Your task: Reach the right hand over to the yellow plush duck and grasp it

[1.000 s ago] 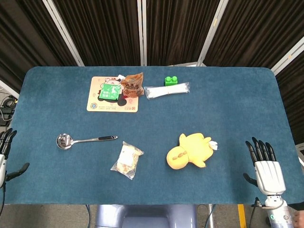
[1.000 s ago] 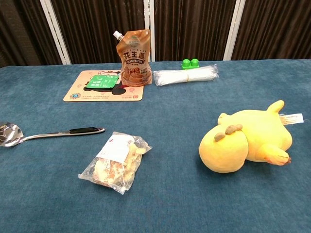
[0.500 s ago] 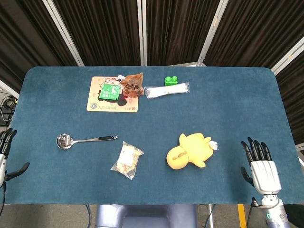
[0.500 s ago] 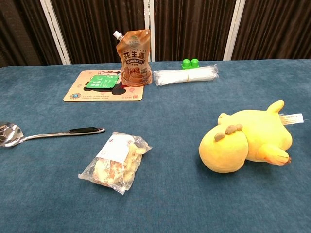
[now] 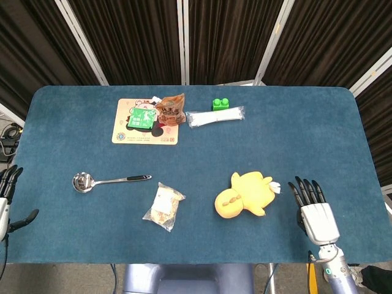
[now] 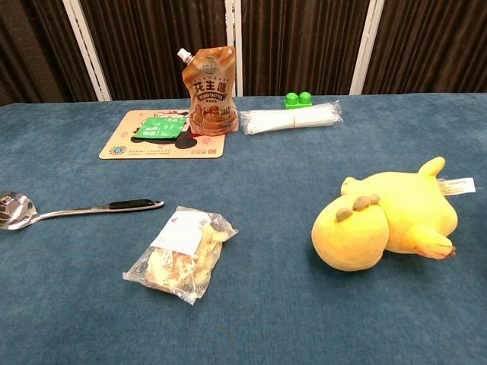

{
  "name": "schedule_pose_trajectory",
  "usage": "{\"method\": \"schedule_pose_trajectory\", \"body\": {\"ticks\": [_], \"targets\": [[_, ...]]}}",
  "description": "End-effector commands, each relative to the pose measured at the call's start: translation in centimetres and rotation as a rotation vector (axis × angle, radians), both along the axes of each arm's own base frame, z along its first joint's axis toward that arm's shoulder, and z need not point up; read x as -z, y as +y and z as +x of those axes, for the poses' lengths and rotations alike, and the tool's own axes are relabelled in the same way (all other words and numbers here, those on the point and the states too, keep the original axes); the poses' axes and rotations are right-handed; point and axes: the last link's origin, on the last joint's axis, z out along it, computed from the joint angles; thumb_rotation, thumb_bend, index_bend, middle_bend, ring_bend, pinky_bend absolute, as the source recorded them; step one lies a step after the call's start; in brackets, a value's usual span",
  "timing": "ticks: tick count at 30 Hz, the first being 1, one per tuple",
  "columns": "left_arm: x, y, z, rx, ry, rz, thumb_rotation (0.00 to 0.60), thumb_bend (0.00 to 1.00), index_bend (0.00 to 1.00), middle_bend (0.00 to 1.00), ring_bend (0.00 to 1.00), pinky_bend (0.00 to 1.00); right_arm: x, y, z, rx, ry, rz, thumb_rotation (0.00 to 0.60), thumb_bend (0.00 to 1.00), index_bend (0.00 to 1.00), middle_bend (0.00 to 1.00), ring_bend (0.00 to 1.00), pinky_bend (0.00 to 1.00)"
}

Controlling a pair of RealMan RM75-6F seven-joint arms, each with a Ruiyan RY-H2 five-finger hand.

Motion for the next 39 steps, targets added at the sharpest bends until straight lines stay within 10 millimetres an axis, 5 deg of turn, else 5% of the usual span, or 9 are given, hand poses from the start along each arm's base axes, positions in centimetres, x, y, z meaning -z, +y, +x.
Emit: {"method": "schedule_pose_trajectory", "body": {"ticks": [1,20,39], "targets": [[0.1,0.0,0.0,0.000,0.002,-0.003,0.600,0.21,0.00,0.00,0.00,0.00,2.0,-0.9,1.1,-0.061,-0.017,0.008,0.600,1.00,0.00,0.00,0.00,0.00],[0.7,0.1,0.0,0.000,0.015,-0.024,0.600,0.21,0.00,0.00,0.00,0.00,9.4,-2.0,6.2,-0.217,-0.089,0.060,0.600,1.00,0.00,0.00,0.00,0.00],[0.5,0.4,-0.3,-0.018,0.014,-0.021,0.600,0.21,0.00,0.00,0.00,0.00,13.1,-3.0,5.7,-0.227,0.023,0.085,0.600,1.00,0.00,0.00,0.00,0.00]]}}
